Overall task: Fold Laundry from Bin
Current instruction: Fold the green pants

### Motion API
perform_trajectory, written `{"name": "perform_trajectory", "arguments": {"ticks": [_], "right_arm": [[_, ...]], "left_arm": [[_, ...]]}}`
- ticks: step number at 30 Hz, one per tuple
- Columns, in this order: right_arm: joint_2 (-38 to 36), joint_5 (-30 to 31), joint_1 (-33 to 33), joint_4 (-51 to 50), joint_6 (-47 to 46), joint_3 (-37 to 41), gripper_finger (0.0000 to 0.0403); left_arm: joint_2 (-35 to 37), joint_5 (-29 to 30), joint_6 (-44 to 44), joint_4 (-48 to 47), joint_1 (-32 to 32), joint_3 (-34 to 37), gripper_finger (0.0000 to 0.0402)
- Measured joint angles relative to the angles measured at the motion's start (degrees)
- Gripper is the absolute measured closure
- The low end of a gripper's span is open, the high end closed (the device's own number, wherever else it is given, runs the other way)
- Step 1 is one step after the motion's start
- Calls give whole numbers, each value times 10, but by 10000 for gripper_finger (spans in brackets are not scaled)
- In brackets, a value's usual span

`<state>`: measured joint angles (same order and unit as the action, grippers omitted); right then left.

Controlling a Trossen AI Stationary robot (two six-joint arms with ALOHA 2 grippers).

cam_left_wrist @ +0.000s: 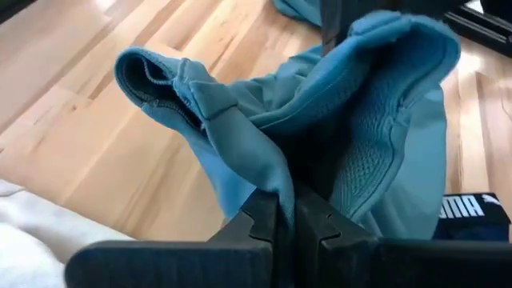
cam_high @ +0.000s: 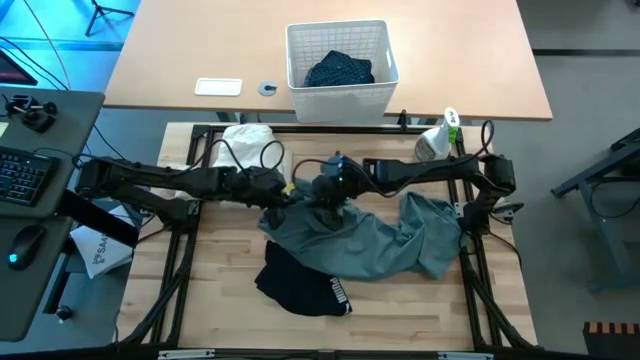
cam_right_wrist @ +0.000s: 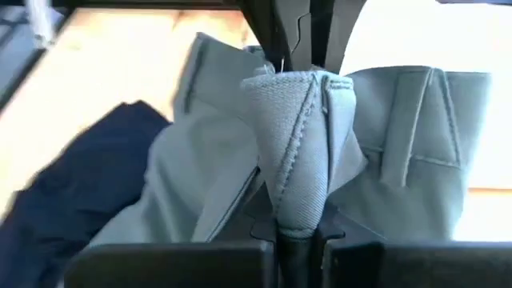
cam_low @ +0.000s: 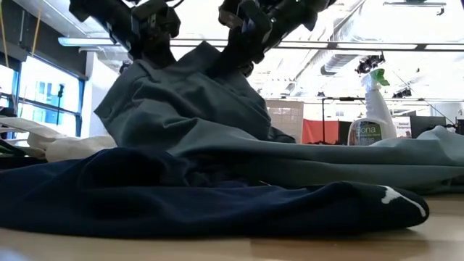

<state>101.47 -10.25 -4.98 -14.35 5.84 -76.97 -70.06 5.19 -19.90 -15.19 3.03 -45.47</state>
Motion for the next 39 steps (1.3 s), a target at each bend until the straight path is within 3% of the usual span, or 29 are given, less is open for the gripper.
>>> {"name": "perform_trajectory", "arguments": {"ticks": [6, 13, 29, 34, 39], "right_arm": [[0, -95, -18, 26, -15, 0, 365], [0, -160, -62, 57, -48, 0, 295], [22, -191, -97, 79, -43, 0, 35], [52, -233, -96, 100, -49, 0, 33], [66, -267, -96, 114, -74, 0, 111]], "left_arm": [[0, 0, 0, -2, -20, 0, 401], [0, 0, 0, -4, -37, 0, 401], [0, -25, 50, 0, -39, 0, 401], [0, -33, 70, 2, -40, 0, 401], [0, -32, 91, 10, -49, 0, 401]]}}
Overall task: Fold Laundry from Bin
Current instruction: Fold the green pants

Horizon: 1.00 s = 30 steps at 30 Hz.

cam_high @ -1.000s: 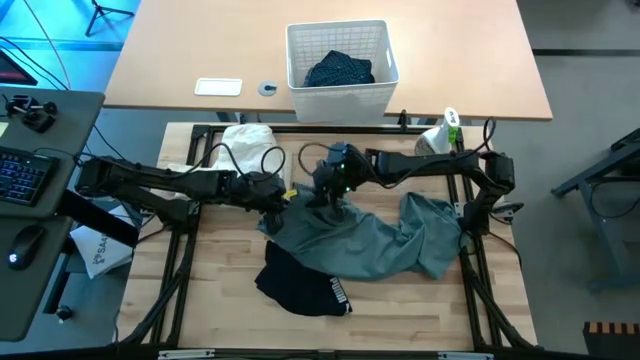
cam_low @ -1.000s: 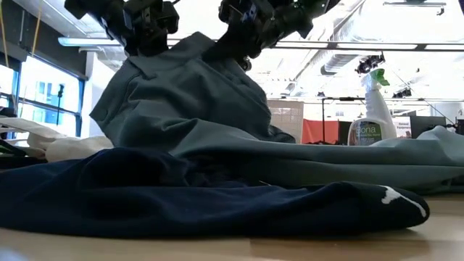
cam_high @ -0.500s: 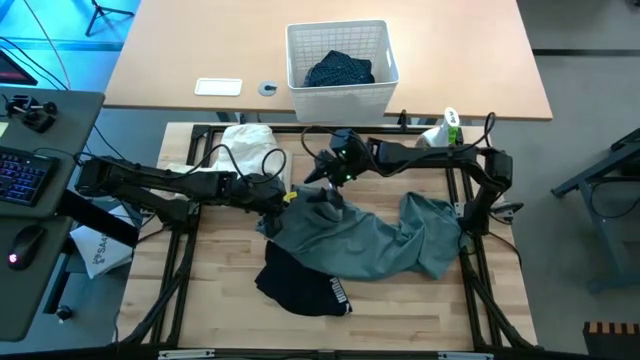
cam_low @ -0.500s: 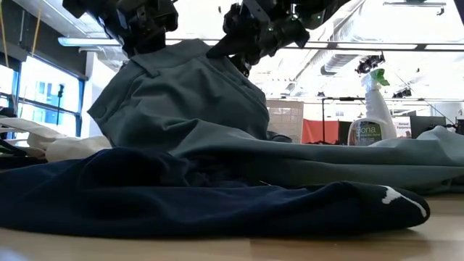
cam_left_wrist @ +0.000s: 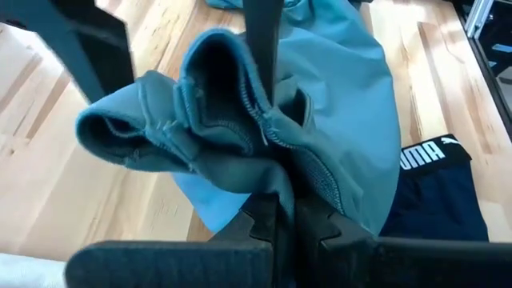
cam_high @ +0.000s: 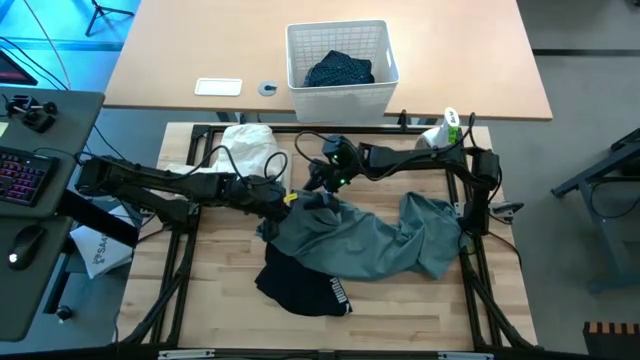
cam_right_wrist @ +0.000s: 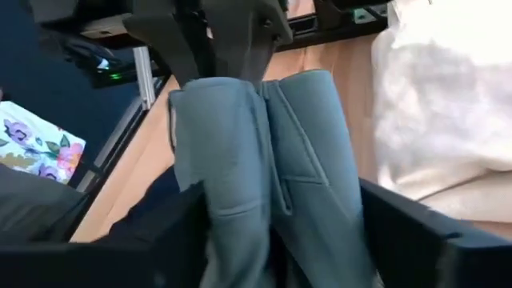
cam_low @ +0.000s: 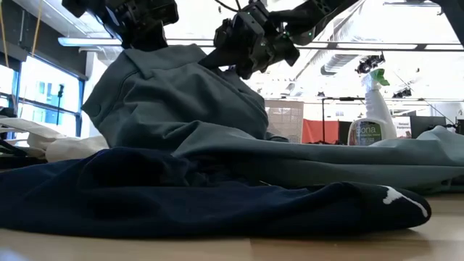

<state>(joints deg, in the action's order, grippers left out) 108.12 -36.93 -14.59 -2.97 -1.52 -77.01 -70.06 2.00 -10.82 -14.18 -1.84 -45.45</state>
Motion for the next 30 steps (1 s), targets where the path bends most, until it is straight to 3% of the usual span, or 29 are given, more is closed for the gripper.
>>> {"name": "perform_trajectory", "arguments": {"ticks": [3, 8, 10, 15, 18, 21, 25, 30], "right_arm": [[0, -3, 3, 4, 1, 0, 189], [0, -11, 8, 8, -11, 0, 353], [0, -9, 8, 4, -25, 0, 385], [-55, 45, 3, -69, -29, 0, 392], [-117, 104, -8, -116, 0, 1, 395], [-192, 143, -25, -120, 3, 1, 396], [-287, 172, -36, -63, 3, 1, 398], [-362, 173, -37, 13, 5, 1, 399]], "left_arm": [[0, 3, 1, 0, -3, 0, 401], [0, 16, -8, -1, 0, 0, 397], [2, 17, -22, -18, 7, -3, 385], [38, 15, -39, -192, 36, -73, 337], [65, 30, -41, -324, 47, -123, 310], [99, 43, -65, -386, 53, -162, 293], [144, 77, -95, -345, 48, -180, 288], [172, 157, -48, -166, 19, -181, 297]]}}
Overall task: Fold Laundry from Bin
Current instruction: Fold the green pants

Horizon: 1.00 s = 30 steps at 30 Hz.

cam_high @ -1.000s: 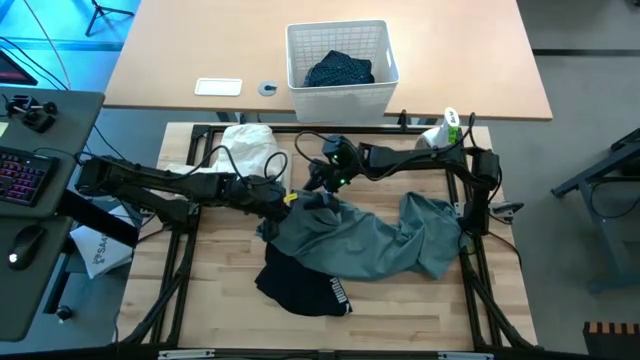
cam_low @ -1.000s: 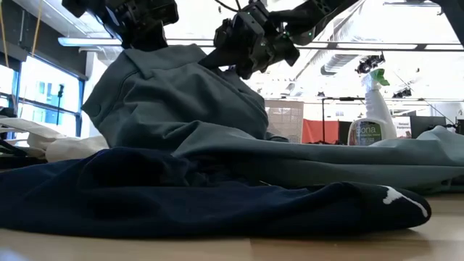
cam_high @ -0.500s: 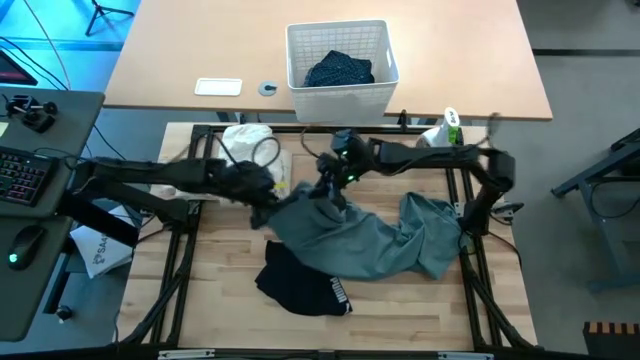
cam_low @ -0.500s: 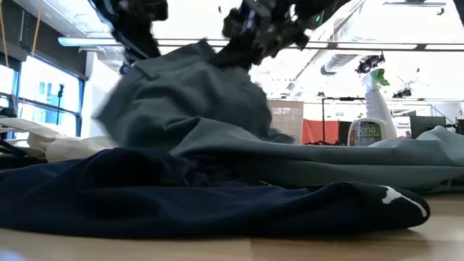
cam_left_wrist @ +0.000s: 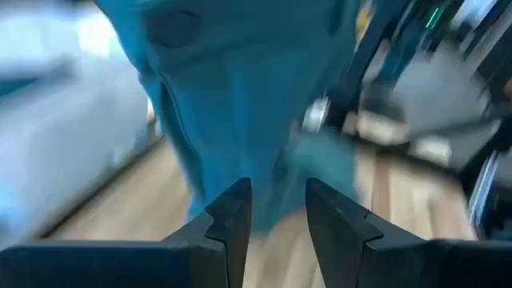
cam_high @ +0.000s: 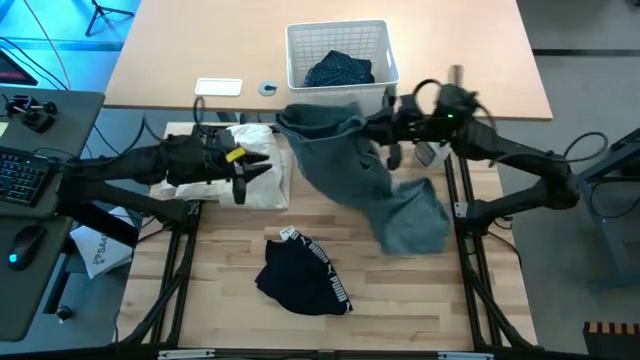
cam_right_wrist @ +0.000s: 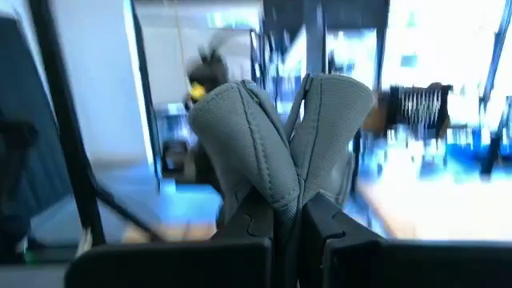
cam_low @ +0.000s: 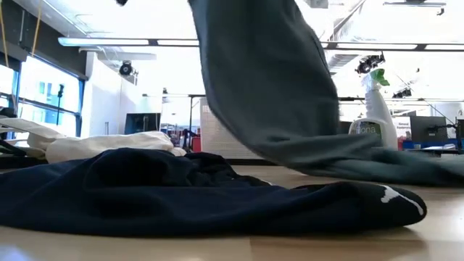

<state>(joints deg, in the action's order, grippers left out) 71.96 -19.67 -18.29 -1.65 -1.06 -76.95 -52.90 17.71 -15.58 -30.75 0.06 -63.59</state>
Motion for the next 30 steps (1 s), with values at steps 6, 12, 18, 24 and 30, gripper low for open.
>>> {"name": "perform_trajectory", "arguments": {"ticks": [6, 12, 18, 24, 30], "right_arm": [[-36, -5, 12, 65, -6, 0, 398], [-52, -5, 12, 92, -44, 0, 397], [-68, -3, 3, 87, -58, 0, 397], [-67, 0, -18, 60, -81, 0, 396], [-67, 1, -29, 37, -95, 0, 396]], "left_arm": [[-40, -7, 92, 201, -4, 1, 289], [-69, -27, 188, 354, -10, 1, 227], [-77, 4, 301, 339, -43, 1, 156], [-119, 23, 402, 389, -71, 1, 121], [-173, 60, 453, 496, -72, 1, 119]]}}
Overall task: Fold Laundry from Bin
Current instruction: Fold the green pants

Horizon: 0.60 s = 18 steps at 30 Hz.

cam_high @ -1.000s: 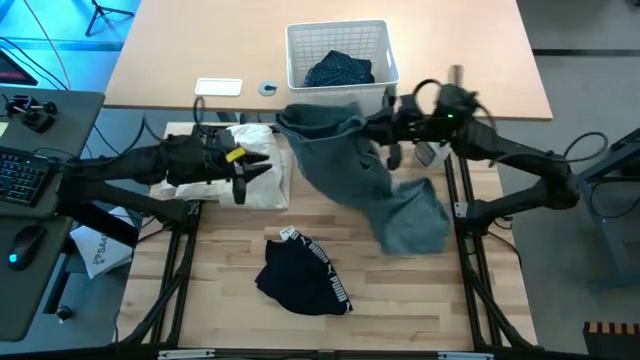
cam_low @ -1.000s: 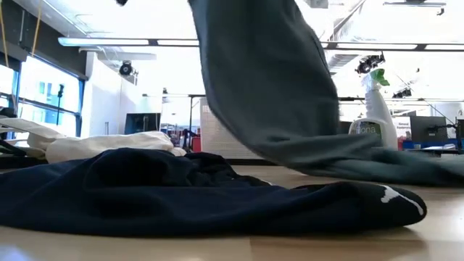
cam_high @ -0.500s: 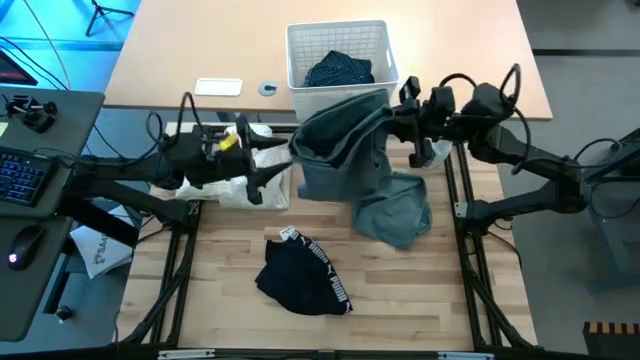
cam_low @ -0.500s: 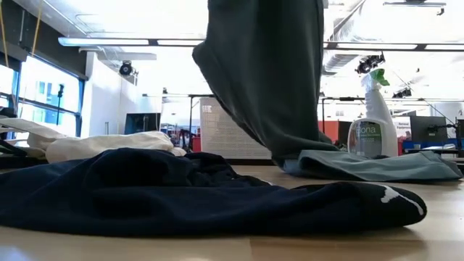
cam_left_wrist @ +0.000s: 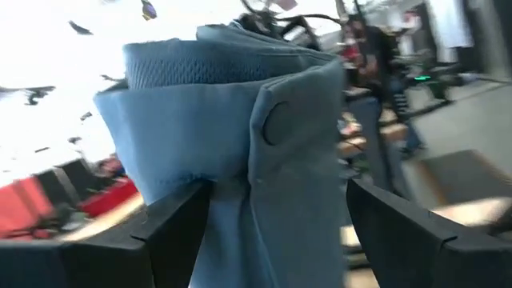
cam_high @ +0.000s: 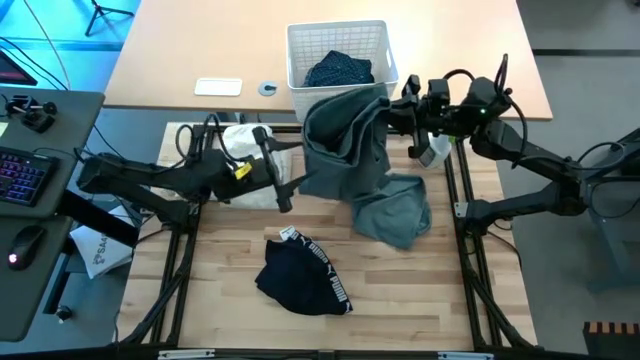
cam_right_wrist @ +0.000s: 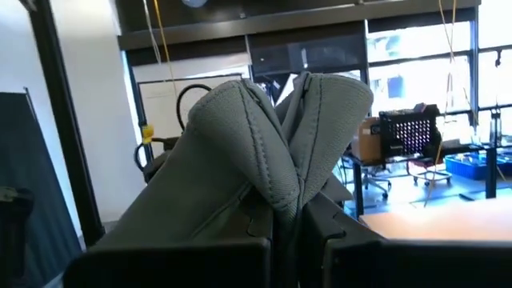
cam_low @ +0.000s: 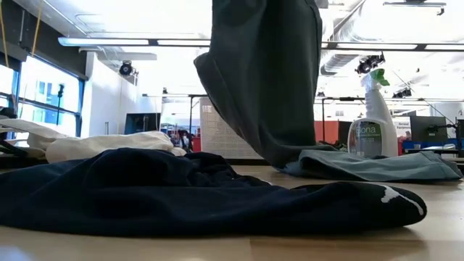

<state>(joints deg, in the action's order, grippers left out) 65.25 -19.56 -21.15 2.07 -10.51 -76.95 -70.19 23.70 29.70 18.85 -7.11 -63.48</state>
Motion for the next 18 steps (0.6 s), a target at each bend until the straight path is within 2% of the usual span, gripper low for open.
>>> {"name": "perform_trajectory", "arguments": {"ticks": [6, 11, 15, 18], "right_arm": [[0, 0, 2, -11, 0, 0, 396], [0, 0, 3, -24, 0, 0, 396], [0, 0, 3, -33, 0, 0, 396], [0, -1, 8, -36, 0, 0, 396]], "left_arm": [[-20, 45, 27, 106, 0, 0, 119], [-20, 110, 67, 173, 0, 0, 119], [-20, 122, 62, 181, 2, 0, 119], [-20, 146, 13, 157, 8, 0, 119]]}}
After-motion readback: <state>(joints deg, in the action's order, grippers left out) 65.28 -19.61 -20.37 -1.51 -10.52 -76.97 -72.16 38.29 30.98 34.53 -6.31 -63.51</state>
